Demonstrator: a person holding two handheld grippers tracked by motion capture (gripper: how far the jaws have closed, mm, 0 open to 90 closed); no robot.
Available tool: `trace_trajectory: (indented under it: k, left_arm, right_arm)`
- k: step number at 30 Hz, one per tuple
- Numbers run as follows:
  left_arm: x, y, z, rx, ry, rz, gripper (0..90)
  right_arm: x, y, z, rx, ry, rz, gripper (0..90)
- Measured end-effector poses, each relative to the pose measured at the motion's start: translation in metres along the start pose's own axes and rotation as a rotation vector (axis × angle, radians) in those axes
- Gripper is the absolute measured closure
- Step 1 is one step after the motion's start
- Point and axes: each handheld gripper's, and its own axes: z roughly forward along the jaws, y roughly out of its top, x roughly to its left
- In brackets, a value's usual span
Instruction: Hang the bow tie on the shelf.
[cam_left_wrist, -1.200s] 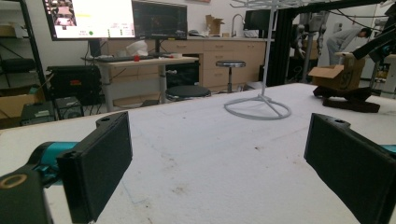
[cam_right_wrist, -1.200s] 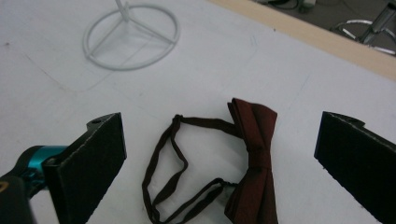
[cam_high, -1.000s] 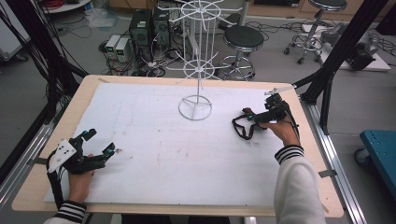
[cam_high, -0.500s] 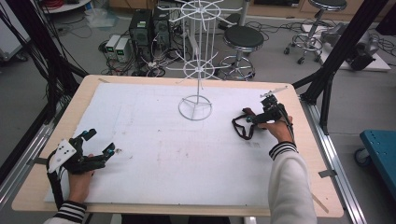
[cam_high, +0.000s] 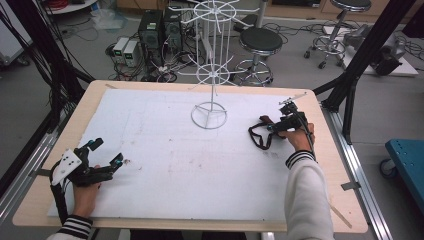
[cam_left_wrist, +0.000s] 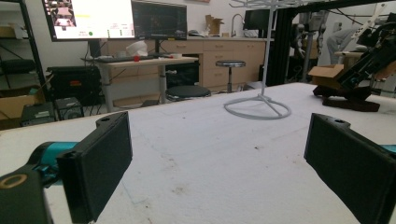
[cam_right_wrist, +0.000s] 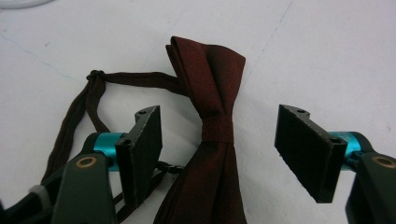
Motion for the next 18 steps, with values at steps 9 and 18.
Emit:
trace_trajectory:
  k: [9,18]
  left_arm:
    - [0.000,0.000,0.000,0.002,0.000,0.002,8.1]
    - [0.000,0.000,0.000,0.001,0.000,0.002,8.0]
  right_arm:
    - [0.001,-0.001,0.011,0.042,0.004,0.000,42.1]
    - [0.003,0.000,0.015,0.086,-0.024,-0.021,69.7]
